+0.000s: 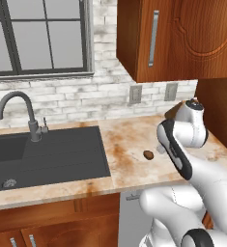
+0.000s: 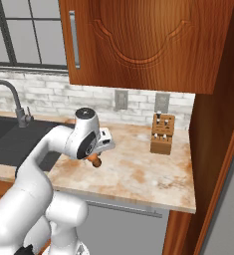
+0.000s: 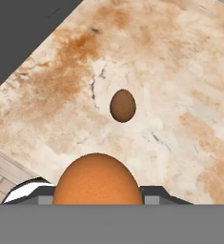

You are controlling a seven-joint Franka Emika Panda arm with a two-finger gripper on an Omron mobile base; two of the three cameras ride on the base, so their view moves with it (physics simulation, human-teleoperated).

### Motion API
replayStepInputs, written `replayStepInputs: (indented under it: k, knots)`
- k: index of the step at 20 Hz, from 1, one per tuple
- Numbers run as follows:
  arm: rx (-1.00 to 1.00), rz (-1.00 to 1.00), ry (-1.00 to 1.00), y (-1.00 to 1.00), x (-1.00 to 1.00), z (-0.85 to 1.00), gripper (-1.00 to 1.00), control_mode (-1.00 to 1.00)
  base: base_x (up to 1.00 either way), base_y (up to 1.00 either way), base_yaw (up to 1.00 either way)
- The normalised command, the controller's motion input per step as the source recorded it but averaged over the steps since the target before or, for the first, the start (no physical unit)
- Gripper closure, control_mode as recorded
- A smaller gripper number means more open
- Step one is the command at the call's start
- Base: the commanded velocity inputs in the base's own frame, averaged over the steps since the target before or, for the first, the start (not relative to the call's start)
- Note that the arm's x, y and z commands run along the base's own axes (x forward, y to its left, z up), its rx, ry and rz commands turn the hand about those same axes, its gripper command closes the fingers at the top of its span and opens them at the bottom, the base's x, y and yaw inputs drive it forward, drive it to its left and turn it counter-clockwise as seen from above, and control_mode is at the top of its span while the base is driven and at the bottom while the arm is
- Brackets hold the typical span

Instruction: Gather the eggs and milk located in the vicinity of the sink area and place them right next to the bowl.

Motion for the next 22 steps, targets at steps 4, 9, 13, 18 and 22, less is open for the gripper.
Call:
replayStepInputs:
  k: [4, 9, 13, 18, 22]
  knots:
    - [-0.03, 0.00, -0.04, 0.43, 0.00, 1.00, 1.00, -1.00, 0.00, 0.00, 0.00]
    - [-0.01, 0.00, -0.02, 0.32, 0.00, 0.98, 1.00, -1.00, 0.00, 0.00, 0.00]
    - [0.00, 0.00, -0.02, 0.11, 0.00, 0.38, 1.00, -1.00, 0.00, 0.00, 0.00]
    - [0.00, 0.00, 0.00, 0.00, 0.00, 0.00, 1.00, -1.00, 0.00, 0.00, 0.00]
    - [0.00, 0.00, 0.00, 0.00, 0.00, 0.00, 1.00, -1.00, 0.00, 0.00, 0.00]
